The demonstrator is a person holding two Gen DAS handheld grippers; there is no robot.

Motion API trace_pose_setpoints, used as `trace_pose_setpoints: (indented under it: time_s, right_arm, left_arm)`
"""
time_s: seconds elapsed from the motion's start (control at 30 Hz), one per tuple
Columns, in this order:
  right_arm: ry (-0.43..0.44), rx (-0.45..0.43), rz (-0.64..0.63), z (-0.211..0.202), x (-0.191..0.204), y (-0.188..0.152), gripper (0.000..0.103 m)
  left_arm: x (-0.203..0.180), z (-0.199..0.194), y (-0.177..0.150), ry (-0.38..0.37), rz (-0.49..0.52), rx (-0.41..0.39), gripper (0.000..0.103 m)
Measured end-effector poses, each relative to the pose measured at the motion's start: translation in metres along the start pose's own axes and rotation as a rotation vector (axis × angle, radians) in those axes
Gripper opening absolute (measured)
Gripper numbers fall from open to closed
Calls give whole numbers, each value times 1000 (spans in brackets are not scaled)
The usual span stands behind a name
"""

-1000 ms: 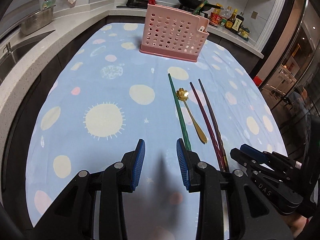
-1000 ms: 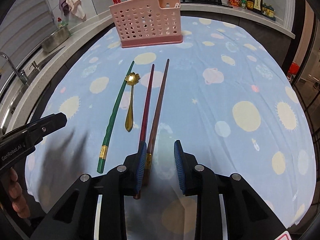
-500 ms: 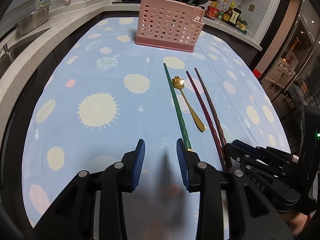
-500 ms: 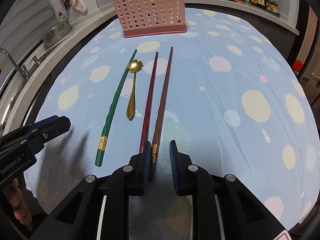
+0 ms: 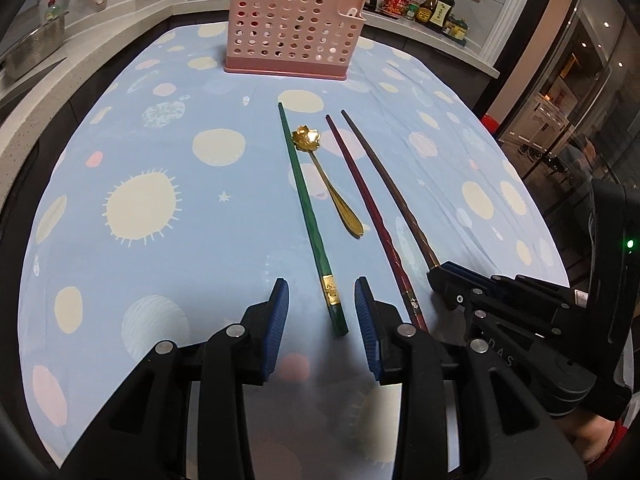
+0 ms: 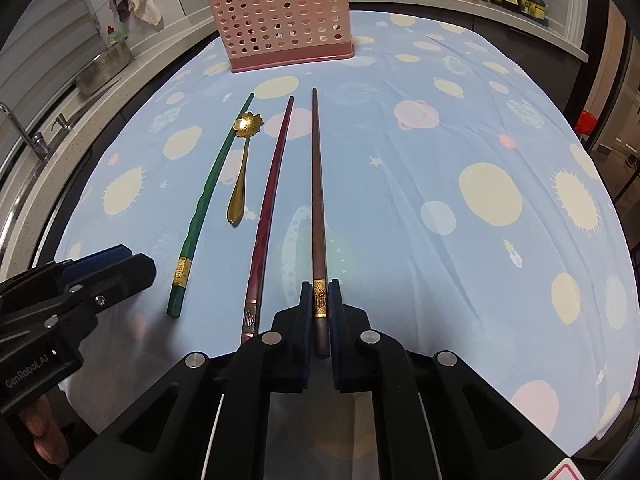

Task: Organize utensils
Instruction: 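Grasp a green chopstick with the left tool while the right tool grasps a brown one, then lift both chopsticks and carry them over the pink holder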

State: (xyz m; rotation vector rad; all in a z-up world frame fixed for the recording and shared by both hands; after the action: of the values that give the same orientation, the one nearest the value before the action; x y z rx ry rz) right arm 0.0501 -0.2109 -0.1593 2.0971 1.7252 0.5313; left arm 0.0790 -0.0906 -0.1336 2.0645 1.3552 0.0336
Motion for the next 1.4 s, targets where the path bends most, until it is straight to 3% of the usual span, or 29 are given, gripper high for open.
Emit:
trace_pose_setpoints:
  time_s: [0.27, 0.53, 0.83, 1.07, 1.4]
  right_arm:
    - [5, -2, 5, 0, 0, -1, 7]
    - [9, -3, 8, 0, 0, -2, 7]
    - [10, -3, 9, 0, 0, -2, 7]
    - [25, -14, 27, -8, -3, 0, 7]
    - [47, -121, 82, -50, -15, 34, 7]
  left_arm:
    - [5, 22, -6, -1, -17, 42, 32]
    - [7, 23, -8, -5, -21, 39, 11]
    - [12, 19, -9, 0, -32, 29, 8]
    - [28, -4, -2, 39, -66, -24, 7]
    - [39, -50, 30, 68, -88, -138, 7]
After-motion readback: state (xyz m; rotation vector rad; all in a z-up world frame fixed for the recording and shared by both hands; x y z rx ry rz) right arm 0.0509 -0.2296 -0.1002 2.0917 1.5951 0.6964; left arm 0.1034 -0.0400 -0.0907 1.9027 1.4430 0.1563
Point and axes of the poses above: each gripper's, at about its wrist camera, not at the fingertips, and z roughly the way its jaws point, x to its left, y to its top, the point moved 9 cm from there along z, roughly the way its jaws point, and after that the axes turned 8 degrees about -y, right-handed, at the moved point
